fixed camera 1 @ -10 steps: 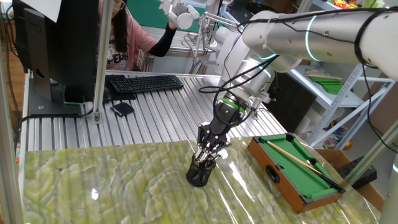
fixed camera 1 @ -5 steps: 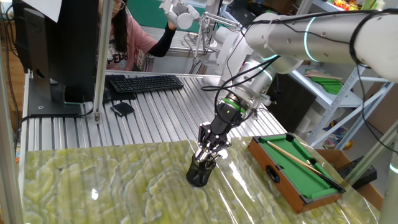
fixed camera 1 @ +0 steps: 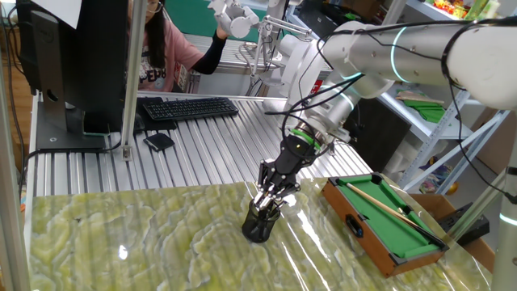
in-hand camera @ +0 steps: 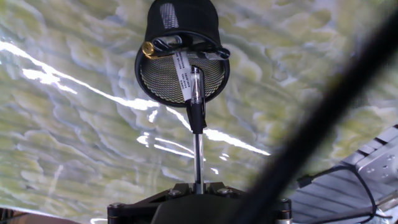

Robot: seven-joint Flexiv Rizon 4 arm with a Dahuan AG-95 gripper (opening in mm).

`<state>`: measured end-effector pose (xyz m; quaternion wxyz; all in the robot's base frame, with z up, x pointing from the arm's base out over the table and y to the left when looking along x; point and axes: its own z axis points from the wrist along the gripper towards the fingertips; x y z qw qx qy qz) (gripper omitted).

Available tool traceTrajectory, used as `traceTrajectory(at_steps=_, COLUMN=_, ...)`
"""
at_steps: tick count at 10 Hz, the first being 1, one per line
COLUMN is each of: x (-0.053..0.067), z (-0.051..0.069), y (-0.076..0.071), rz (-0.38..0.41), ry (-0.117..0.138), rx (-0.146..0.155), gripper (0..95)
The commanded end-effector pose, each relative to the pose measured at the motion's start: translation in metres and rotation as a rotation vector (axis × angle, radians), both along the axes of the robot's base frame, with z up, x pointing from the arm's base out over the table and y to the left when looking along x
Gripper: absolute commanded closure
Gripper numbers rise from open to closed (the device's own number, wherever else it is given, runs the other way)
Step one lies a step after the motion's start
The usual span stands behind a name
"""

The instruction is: Put the pen into the pen holder

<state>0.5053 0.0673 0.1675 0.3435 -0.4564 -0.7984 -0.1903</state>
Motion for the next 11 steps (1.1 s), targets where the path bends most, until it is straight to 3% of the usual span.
traceTrajectory(at_steps=1, x=-0.0003, z=-0.0004, y=0.0, rz=0.008, ry=0.0, rx=0.011, gripper=95.0)
traceTrajectory(at_steps=6, x=0.0024, z=-0.0013, y=-0.0015, rz=0.007, ry=0.02, rx=0.054, gripper=95.0)
traceTrajectory(at_steps=11, x=0.0047, z=0.0001, y=-0.0028, rz=0.007, ry=0.04, rx=0.072, gripper=95.0)
